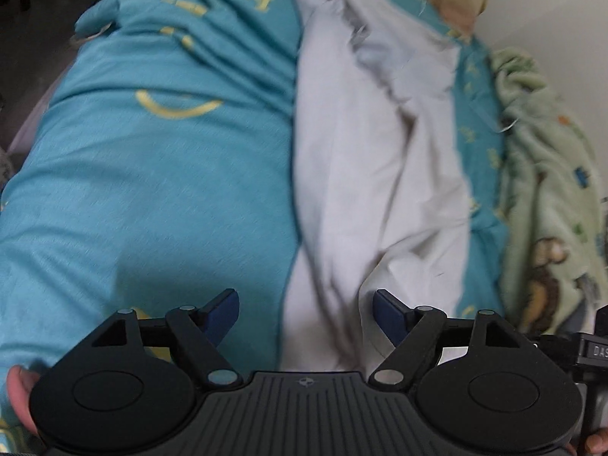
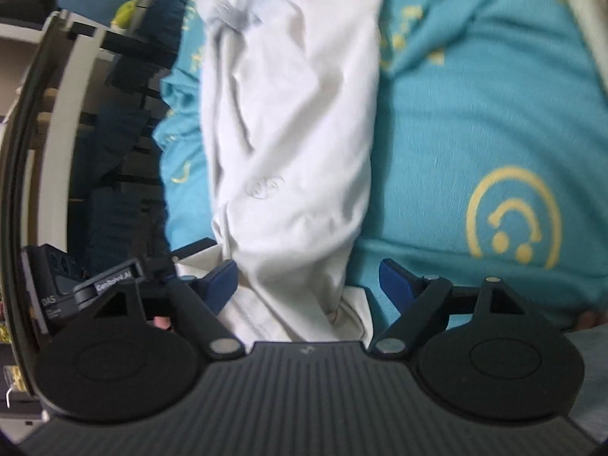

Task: Fold clothes
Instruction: 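Lift the shirt side with the right gripper and fold it over the body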

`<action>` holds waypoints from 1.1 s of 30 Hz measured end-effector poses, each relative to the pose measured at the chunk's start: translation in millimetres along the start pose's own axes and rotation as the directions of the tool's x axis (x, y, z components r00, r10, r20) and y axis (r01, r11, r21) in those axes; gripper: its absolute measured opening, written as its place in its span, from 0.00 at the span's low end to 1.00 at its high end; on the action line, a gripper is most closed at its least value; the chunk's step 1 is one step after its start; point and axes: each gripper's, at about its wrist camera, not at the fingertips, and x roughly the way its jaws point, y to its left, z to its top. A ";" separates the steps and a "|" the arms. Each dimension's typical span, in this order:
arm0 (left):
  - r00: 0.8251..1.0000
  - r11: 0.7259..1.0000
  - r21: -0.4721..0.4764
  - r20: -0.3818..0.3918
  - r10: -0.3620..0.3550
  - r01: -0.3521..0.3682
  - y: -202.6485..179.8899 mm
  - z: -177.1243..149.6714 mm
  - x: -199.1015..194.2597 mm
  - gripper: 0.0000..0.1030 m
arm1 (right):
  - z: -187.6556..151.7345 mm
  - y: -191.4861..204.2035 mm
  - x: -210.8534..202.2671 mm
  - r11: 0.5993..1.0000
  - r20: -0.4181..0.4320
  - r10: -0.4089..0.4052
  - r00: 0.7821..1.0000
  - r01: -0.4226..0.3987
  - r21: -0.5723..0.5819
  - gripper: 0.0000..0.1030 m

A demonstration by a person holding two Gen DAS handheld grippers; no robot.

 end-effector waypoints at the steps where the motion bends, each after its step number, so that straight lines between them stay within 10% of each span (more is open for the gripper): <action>1: 1.000 1.000 0.009 -0.027 0.010 -0.010 -0.3 -1.0 4.2 0.77 | -1.6 -4.4 6.9 1.000 -0.003 -0.002 1.000 0.002 0.019 0.80; 12: 0.946 0.995 0.081 -0.322 -0.030 0.059 -5.4 -1.3 30.5 0.77 | -29.7 -1.1 47.1 0.995 -0.080 0.098 0.992 -0.095 0.040 0.82; 15: 0.924 0.992 0.100 -0.382 -0.030 0.073 -9.5 -3.9 36.1 0.73 | -31.0 -1.9 44.3 0.996 -0.060 0.089 0.994 -0.088 0.019 0.62; 21: 0.919 0.988 0.127 -0.394 -0.031 0.088 -16.8 -6.3 37.8 0.60 | -35.6 3.8 32.4 0.996 -0.007 0.067 0.998 -0.067 -0.060 0.26; 26: 0.927 0.976 0.193 -0.374 -0.024 0.103 -22.2 -6.0 28.9 0.13 | -39.8 5.0 15.2 0.993 0.057 0.076 0.995 -0.070 -0.097 0.18; 33: 0.953 0.965 0.172 -0.265 -0.148 0.197 -11.9 2.0 -13.9 0.08 | -38.5 -2.6 -18.4 0.990 0.160 0.123 0.979 -0.109 -0.091 0.13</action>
